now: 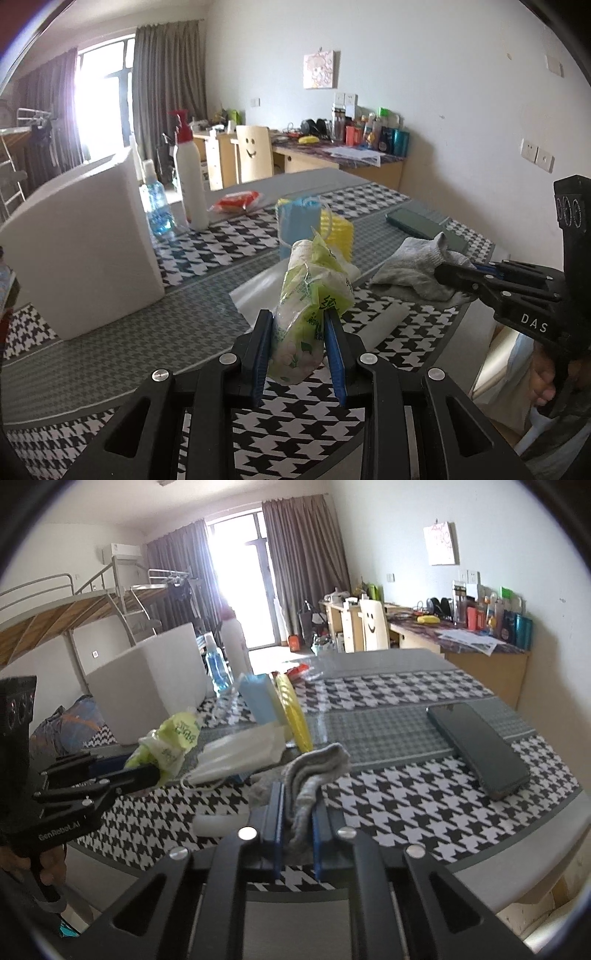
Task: Organize soft objects
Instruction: 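Carry the packet in the left gripper over the white foam box while the right gripper carries the sock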
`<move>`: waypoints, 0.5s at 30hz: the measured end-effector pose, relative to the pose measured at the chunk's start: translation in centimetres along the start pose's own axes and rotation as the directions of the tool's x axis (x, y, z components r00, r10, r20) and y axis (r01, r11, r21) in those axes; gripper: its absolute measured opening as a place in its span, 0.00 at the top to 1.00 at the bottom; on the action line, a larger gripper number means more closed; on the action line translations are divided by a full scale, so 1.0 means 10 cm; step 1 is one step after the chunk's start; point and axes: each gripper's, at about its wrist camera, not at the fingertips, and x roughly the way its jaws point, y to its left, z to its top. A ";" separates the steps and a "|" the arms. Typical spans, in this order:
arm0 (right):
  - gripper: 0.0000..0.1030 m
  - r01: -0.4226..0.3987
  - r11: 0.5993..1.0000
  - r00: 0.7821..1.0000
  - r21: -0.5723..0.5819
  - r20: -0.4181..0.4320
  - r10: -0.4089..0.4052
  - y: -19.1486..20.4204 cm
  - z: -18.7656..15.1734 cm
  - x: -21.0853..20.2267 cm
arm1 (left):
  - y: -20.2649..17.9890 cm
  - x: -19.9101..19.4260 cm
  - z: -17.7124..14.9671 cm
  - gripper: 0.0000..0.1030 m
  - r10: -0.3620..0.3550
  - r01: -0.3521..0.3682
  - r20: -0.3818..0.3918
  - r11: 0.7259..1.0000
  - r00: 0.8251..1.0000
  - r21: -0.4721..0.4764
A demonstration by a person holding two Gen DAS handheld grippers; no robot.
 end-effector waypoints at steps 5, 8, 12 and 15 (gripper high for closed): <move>0.85 -0.017 1.000 0.999 -0.018 0.027 0.018 0.08 0.10 -0.06 | 0.04 -0.14 0.07 0.71 0.024 -0.024 0.038 1.000 0.999 -0.005; 0.85 -0.029 0.999 0.999 -0.035 0.043 0.031 0.14 0.15 -0.08 | 0.08 -0.22 0.13 0.71 0.034 -0.033 0.060 0.999 0.998 -0.017; 0.85 -0.044 0.998 0.997 -0.051 0.063 0.048 0.20 0.24 -0.09 | 0.14 -0.29 0.19 0.71 0.059 -0.057 0.081 0.998 0.995 -0.027; 0.85 -0.053 0.997 0.996 -0.061 0.073 0.058 0.24 0.31 -0.08 | 0.18 -0.35 0.25 0.71 0.070 -0.067 0.100 0.997 0.993 -0.028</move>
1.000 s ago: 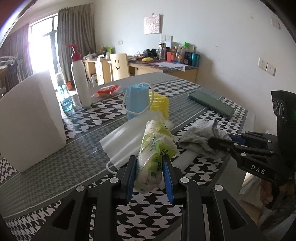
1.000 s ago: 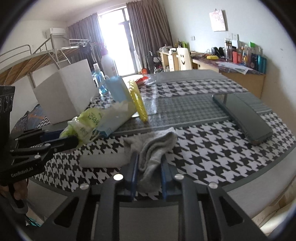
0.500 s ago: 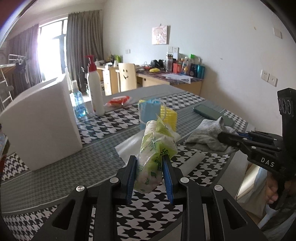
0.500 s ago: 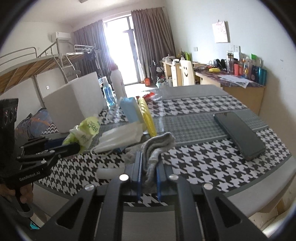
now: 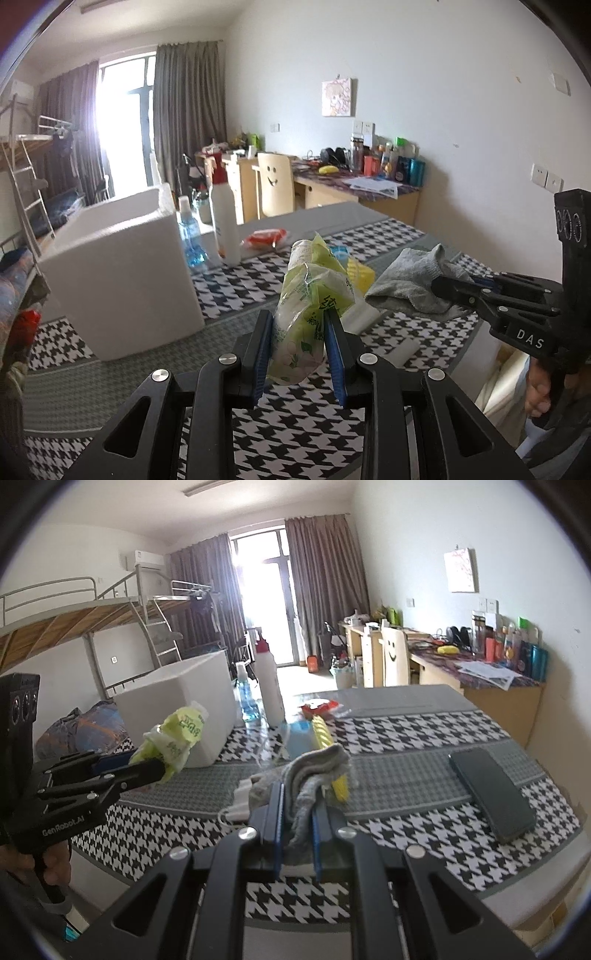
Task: Organize soft objects
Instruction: 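Carry the packet in the left gripper over the white foam box while the right gripper carries the sock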
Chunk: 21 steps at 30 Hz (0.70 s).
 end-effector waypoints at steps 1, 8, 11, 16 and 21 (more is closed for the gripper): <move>0.85 -0.003 1.000 1.000 -0.004 0.004 0.003 0.01 0.03 0.02 | 0.01 -0.01 0.01 0.71 0.003 -0.003 0.007 1.000 1.000 -0.001; 0.85 -0.015 1.000 1.000 -0.027 0.020 0.015 0.09 0.17 0.09 | 0.18 -0.12 0.14 0.71 0.041 -0.041 0.042 0.999 0.998 -0.012; 0.85 -0.024 0.999 0.999 -0.039 0.032 0.025 0.13 0.23 0.11 | 0.24 -0.14 0.19 0.71 0.049 -0.048 0.051 0.999 0.998 -0.016; 0.85 -0.033 0.998 0.998 -0.055 0.045 0.035 0.19 0.32 0.15 | 0.32 -0.12 0.28 0.71 0.056 -0.055 0.059 0.998 0.997 -0.024; 0.85 -0.039 0.997 0.998 -0.066 0.055 0.043 0.24 0.40 0.19 | 0.42 -0.09 0.37 0.71 0.058 -0.056 0.061 0.998 0.996 -0.036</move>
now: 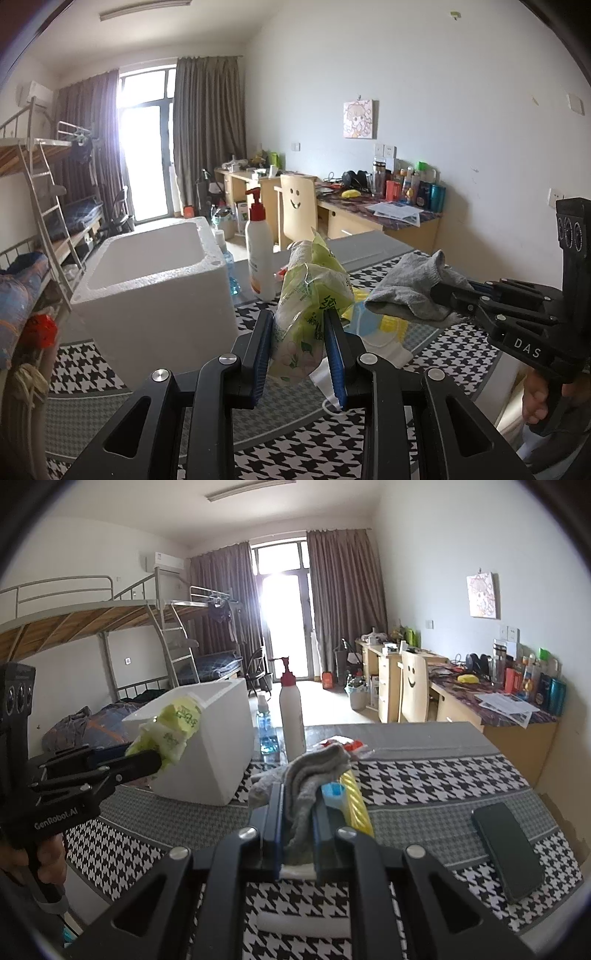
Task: Organize soft objects
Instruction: 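Carry the packet in the left gripper over the white foam box while the right gripper carries the sock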
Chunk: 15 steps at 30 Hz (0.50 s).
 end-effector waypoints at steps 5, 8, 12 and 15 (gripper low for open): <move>0.85 -0.008 1.000 1.000 -0.005 0.003 0.008 0.03 0.09 0.06 | 0.09 0.01 0.08 0.71 0.012 -0.012 0.016 1.000 1.000 -0.013; 0.85 -0.009 1.000 1.000 -0.013 0.006 0.009 0.06 0.14 0.09 | 0.15 0.03 0.12 0.71 0.025 -0.024 0.021 1.000 0.999 -0.011; 0.85 -0.018 1.000 1.000 -0.016 0.007 0.018 0.09 0.20 0.16 | 0.23 0.06 0.17 0.71 0.043 -0.043 0.024 0.999 0.999 -0.023; 0.85 -0.030 0.999 1.000 -0.012 0.002 0.030 0.11 0.24 0.20 | 0.30 0.08 0.20 0.71 0.052 -0.051 0.025 0.998 0.998 -0.034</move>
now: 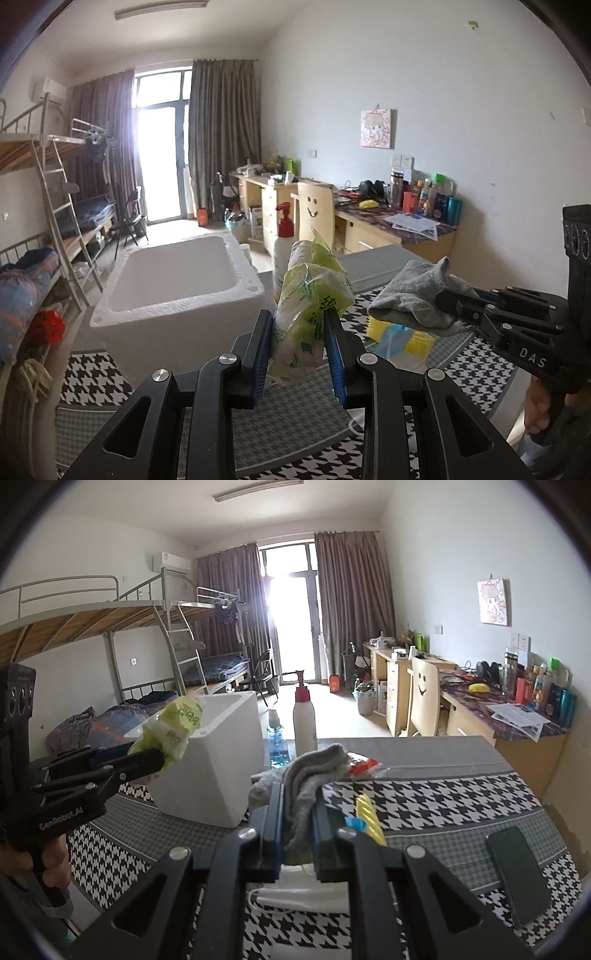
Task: Organize soft objects
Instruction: 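Carry the packet in the left gripper over the white foam box while the right gripper carries the sock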
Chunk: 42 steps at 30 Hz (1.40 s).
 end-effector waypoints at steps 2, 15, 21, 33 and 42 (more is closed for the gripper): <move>0.85 -0.004 1.000 1.000 -0.008 0.004 0.004 0.03 0.03 0.01 | 0.02 0.01 0.02 0.71 0.002 -0.002 0.002 1.000 1.000 -0.003; 0.85 -0.006 0.999 1.000 -0.036 0.023 0.006 0.19 0.32 0.15 | 0.15 0.02 0.17 0.71 0.027 -0.027 0.032 1.000 0.999 -0.012; 0.84 -0.009 0.998 1.000 -0.059 0.027 0.010 0.26 0.45 0.22 | 0.24 0.03 0.28 0.71 0.048 -0.047 0.041 0.999 0.998 -0.024; 0.84 -0.044 0.992 0.998 -0.119 0.040 0.049 0.46 0.62 0.36 | 0.42 0.13 0.42 0.71 0.125 -0.122 0.041 0.990 0.991 -0.068; 0.84 -0.093 0.986 0.995 -0.139 0.028 0.097 0.55 0.71 0.53 | 0.59 0.21 0.47 0.71 0.202 -0.199 0.024 0.975 0.979 -0.102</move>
